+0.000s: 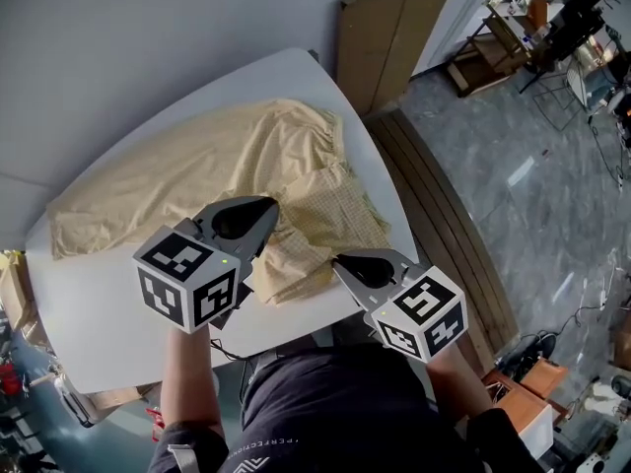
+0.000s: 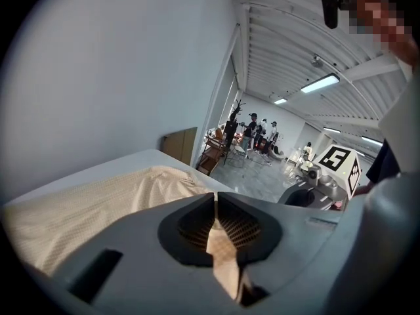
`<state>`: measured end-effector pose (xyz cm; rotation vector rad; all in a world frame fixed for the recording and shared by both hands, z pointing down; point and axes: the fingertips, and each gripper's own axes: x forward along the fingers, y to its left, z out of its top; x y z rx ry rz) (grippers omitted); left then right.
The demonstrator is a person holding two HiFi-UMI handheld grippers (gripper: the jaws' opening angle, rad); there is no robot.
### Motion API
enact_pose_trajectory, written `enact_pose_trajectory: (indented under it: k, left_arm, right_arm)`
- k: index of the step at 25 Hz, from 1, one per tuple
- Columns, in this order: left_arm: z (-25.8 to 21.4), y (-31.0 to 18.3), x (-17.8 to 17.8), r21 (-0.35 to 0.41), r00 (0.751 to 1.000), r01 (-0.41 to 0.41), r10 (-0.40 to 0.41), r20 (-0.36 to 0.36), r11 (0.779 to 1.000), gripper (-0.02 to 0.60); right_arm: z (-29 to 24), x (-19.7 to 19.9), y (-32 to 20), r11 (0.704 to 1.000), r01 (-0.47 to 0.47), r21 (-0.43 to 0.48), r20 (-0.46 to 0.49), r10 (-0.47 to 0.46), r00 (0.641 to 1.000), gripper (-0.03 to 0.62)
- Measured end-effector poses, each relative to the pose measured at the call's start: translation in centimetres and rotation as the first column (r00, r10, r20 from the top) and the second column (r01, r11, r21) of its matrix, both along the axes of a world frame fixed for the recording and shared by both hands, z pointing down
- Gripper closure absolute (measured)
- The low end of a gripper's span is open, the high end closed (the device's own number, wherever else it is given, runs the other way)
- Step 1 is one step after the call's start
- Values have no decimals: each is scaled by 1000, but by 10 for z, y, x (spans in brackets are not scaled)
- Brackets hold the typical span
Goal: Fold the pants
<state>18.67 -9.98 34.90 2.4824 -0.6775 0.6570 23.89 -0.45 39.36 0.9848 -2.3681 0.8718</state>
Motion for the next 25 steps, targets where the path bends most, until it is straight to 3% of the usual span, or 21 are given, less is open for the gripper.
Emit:
enact_pose_trajectory:
  k: [14,21,25]
  left_arm:
    - [71,-43,62,-21,992,13,-10,126,1000,561]
    - [93,-48,71,-42,991,36,-30,133,998,558]
    - [92,-52,75,-13,992,61,-59,108,998,547]
  right_arm:
    - [42,67,-9,993,-77,-90,-12,77,997,586]
    - [65,76,-11,988,-95,-125,-24,93,995,585]
    - [70,76,-11,987,-96,-125,-29,93,995,583]
